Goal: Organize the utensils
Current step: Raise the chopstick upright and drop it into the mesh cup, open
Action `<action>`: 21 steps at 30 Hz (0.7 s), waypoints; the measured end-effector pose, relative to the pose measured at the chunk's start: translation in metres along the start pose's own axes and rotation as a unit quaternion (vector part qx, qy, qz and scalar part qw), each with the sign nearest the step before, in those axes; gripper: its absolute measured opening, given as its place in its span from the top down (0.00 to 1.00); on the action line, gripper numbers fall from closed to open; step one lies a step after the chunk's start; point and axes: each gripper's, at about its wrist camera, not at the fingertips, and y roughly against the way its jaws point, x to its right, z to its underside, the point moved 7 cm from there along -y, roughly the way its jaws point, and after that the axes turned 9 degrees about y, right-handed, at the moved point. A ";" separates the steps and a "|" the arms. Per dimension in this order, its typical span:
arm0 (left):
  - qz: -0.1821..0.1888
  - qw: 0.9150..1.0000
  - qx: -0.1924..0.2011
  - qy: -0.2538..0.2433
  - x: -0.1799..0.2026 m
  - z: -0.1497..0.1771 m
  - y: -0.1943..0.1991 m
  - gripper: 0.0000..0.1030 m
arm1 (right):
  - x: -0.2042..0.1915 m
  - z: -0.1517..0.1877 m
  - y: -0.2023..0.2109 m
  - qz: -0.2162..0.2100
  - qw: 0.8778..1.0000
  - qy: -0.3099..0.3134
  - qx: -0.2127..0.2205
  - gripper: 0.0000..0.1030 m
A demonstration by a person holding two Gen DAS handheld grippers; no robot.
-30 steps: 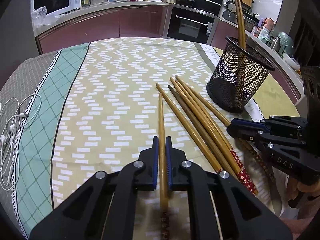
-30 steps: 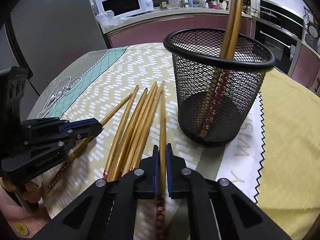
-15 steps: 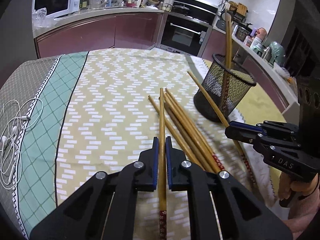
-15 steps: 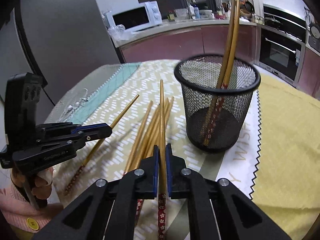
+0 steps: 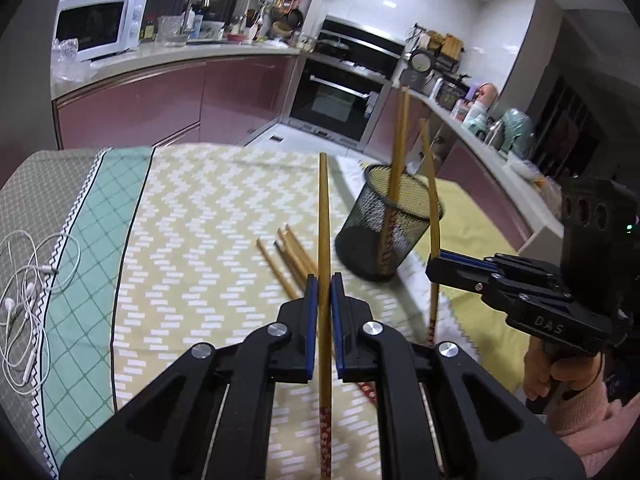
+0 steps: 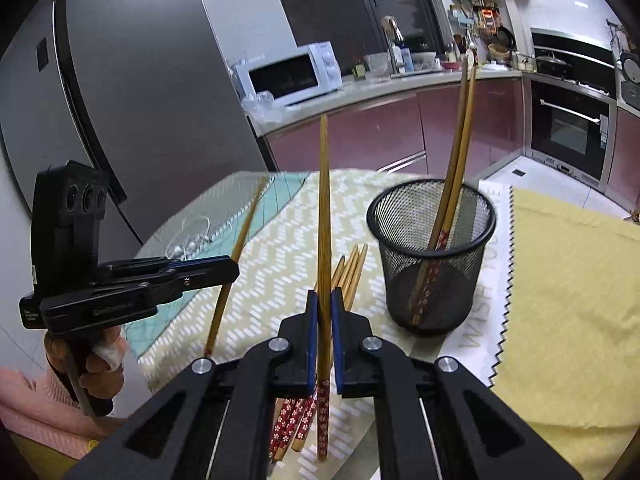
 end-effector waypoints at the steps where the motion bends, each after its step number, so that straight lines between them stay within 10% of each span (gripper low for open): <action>1: 0.003 1.000 0.004 -0.001 0.002 -0.002 0.003 0.93 | 0.000 -0.002 0.002 0.000 1.000 -0.001 0.004 0.94; 21: 0.060 0.994 0.094 -0.015 0.043 -0.067 0.041 0.93 | 0.023 -0.050 0.048 0.033 0.996 0.002 0.079 0.94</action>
